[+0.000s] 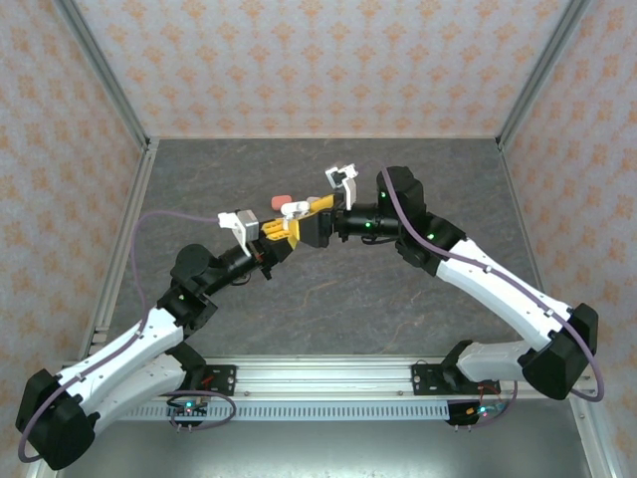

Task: Insert wireless bluetooth earbuds into charging case

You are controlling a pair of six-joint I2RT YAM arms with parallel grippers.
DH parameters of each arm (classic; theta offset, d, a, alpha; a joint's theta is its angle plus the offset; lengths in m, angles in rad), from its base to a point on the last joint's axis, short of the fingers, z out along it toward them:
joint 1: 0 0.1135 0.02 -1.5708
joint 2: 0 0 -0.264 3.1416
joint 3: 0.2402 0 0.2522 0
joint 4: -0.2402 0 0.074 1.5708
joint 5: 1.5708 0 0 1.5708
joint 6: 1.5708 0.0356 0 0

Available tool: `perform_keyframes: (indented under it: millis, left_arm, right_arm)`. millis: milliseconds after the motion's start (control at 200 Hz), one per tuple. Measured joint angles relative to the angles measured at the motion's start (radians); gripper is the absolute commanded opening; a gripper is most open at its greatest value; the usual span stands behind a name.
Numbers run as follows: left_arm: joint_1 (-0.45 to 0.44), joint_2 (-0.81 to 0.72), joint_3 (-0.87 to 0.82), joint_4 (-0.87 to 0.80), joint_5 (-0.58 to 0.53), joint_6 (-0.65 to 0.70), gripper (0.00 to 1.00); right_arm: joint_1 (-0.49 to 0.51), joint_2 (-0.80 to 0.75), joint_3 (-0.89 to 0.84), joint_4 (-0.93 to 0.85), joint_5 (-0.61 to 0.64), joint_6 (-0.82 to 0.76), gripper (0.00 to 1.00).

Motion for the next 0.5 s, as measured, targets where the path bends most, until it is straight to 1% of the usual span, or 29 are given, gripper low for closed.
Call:
perform_keyframes:
  millis: [500]
  left_arm:
    - [0.000, 0.013, 0.009, 0.018, 0.003, 0.000, 0.00]
  right_arm:
    - [0.000, 0.001, 0.000, 0.035, -0.006, 0.001, 0.99]
